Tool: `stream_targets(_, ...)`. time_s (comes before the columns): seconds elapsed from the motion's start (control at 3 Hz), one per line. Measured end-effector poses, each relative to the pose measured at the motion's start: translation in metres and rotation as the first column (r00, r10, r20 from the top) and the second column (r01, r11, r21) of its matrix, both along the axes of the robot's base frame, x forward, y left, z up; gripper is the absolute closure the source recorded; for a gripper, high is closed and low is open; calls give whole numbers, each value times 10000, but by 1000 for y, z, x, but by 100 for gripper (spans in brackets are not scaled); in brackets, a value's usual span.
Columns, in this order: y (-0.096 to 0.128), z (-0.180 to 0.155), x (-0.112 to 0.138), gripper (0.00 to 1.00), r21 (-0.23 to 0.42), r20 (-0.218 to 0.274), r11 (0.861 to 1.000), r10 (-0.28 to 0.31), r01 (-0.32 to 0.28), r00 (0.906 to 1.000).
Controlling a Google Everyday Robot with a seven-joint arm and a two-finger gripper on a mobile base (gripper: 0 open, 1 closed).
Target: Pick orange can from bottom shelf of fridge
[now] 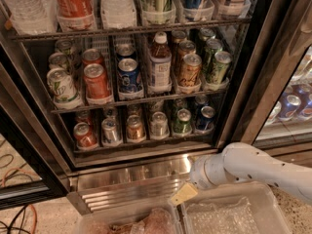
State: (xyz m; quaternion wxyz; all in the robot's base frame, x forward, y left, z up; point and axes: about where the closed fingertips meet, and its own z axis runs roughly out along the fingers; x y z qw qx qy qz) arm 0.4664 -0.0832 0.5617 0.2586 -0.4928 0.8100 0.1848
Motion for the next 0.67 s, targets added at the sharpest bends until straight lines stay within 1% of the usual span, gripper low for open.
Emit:
stream_targets(0.33, 12, 7, 21, 0, 809, 499, 9949, -645, 603, 9967)
stream_targets(0.67, 27, 17, 44, 0, 1733, 1230, 9797, -1227, 1004, 9848)
